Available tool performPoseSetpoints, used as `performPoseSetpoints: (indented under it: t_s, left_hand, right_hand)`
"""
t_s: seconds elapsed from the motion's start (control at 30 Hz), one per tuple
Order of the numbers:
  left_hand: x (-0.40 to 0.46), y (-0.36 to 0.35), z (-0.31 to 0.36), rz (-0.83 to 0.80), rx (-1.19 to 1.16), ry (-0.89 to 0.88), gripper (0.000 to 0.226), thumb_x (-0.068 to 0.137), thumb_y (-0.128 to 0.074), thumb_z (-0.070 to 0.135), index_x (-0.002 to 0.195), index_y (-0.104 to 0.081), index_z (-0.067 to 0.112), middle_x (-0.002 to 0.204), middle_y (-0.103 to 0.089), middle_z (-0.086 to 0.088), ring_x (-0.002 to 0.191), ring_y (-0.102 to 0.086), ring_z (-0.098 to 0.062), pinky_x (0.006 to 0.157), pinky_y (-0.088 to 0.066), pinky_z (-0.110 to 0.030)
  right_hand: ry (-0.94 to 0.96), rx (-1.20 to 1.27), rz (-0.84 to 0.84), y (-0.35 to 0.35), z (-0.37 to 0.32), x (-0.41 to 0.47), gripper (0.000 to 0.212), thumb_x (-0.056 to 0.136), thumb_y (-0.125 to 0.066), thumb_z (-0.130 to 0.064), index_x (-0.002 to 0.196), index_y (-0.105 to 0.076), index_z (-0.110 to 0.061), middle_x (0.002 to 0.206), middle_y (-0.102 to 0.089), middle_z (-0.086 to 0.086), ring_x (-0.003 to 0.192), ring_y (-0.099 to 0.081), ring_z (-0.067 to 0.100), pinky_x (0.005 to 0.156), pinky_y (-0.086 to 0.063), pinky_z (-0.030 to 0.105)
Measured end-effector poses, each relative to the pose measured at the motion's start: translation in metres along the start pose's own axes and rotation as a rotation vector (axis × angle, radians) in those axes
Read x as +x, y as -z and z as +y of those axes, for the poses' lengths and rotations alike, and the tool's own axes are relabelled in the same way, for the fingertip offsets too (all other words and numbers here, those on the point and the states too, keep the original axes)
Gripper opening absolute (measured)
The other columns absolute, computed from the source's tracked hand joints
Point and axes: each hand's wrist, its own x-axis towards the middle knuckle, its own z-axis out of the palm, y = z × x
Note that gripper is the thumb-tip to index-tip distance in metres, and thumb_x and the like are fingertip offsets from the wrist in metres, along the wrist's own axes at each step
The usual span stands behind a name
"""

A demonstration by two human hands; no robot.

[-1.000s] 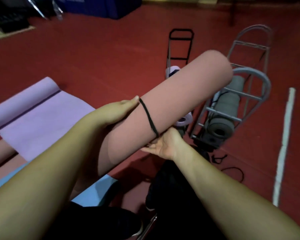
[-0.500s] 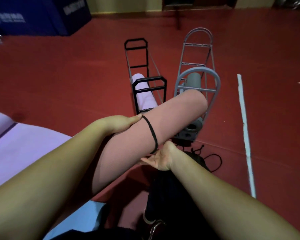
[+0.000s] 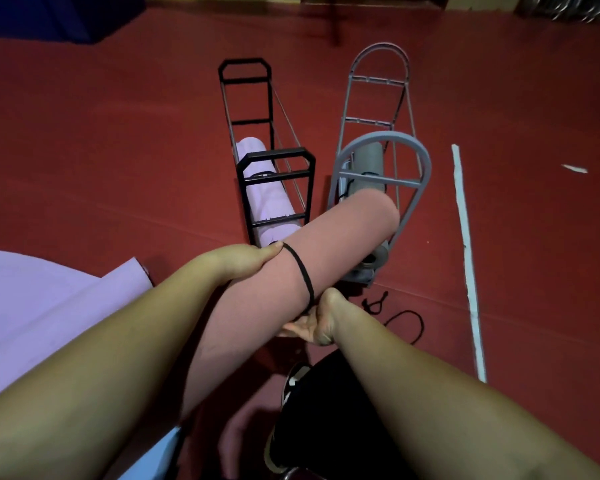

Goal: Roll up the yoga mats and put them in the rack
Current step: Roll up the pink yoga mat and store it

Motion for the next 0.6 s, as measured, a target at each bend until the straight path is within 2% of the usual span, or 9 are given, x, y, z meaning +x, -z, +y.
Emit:
performPoseSetpoints:
  t_s: [0.13,0.23,0.3,0.37,0.43,0.47,0.53,0.6]
  left_hand:
    - [0.021,-0.011,0.009,0.005,0.019,-0.005,0.075,0.097,-0.027,0.069,0.14,-0.055,0.015,0.149,-0.049,-0.008,0.136,-0.046,-0.025,0.104,-0.032,-0.028]
    - [0.038,-0.019,0.017,0.026,-0.011,0.018,0.072,0.098,-0.027,0.068,0.141,-0.055,0.017,0.149,-0.048,-0.008,0.136,-0.046,-0.025,0.103,-0.032,-0.029]
    - [0.041,-0.023,0.025,0.052,-0.035,0.025,0.072,0.097,-0.027,0.068,0.14,-0.055,0.018,0.149,-0.049,-0.008,0.134,-0.047,-0.025,0.101,-0.033,-0.029]
    - [0.049,-0.024,0.029,0.071,-0.051,0.039,0.072,0.097,-0.027,0.069,0.139,-0.056,0.019,0.148,-0.05,-0.008,0.132,-0.049,-0.026,0.099,-0.034,-0.031]
    - [0.055,-0.026,0.035,0.089,-0.049,0.057,0.073,0.097,-0.026,0.069,0.138,-0.058,0.017,0.146,-0.052,-0.009,0.13,-0.051,-0.027,0.099,-0.036,-0.031]
    - [0.061,-0.027,0.038,0.09,-0.057,0.067,0.074,0.098,-0.026,0.068,0.138,-0.059,0.016,0.146,-0.052,-0.01,0.13,-0.051,-0.027,0.101,-0.036,-0.032]
    - [0.071,-0.029,0.041,0.094,-0.101,0.074,0.072,0.098,-0.028,0.068,0.137,-0.06,0.016,0.144,-0.054,-0.01,0.129,-0.053,-0.027,0.108,-0.038,-0.034]
    - [0.079,-0.029,0.042,0.101,-0.171,0.061,0.07,0.094,-0.034,0.072,0.135,-0.061,0.021,0.14,-0.058,-0.006,0.124,-0.057,-0.026,0.11,-0.04,-0.04]
  right_hand:
    - [0.041,-0.043,0.056,0.014,-0.012,0.006,0.062,0.099,-0.026,-0.039,0.141,-0.042,0.005,0.139,-0.046,0.035,0.13,-0.044,0.051,0.037,-0.052,0.047]
    - [0.092,-0.033,0.028,0.029,-0.024,0.006,0.052,0.1,-0.028,-0.035,0.127,-0.055,0.0,0.118,-0.062,0.025,0.102,-0.062,0.042,0.037,-0.052,0.046]
    - [0.092,-0.068,0.007,0.038,-0.032,0.005,0.049,0.1,-0.026,-0.035,0.113,-0.059,-0.001,0.103,-0.065,0.022,0.086,-0.065,0.039,0.038,-0.053,0.044]
    - [0.09,-0.103,-0.009,0.043,-0.04,0.005,0.047,0.1,-0.025,-0.034,0.105,-0.06,-0.002,0.1,-0.064,0.022,0.088,-0.068,0.039,0.038,-0.053,0.042]
    - [0.093,-0.116,-0.009,0.046,-0.05,0.008,0.046,0.099,-0.025,-0.034,0.111,-0.059,-0.004,0.105,-0.063,0.021,0.107,-0.064,0.038,0.04,-0.055,0.04]
    - [0.102,-0.137,-0.003,0.047,-0.054,0.009,0.046,0.099,-0.027,-0.036,0.114,-0.058,-0.006,0.106,-0.064,0.019,0.106,-0.064,0.035,0.042,-0.055,0.038]
    - [0.126,-0.199,0.032,0.05,-0.064,0.01,0.045,0.097,-0.03,-0.043,0.111,-0.057,-0.01,0.097,-0.065,0.015,0.088,-0.066,0.029,0.046,-0.056,0.032]
    - [0.16,-0.234,0.088,0.053,-0.075,0.011,0.054,0.094,-0.029,-0.055,0.106,-0.057,-0.011,0.091,-0.066,0.015,0.079,-0.064,0.028,0.056,-0.054,0.03]
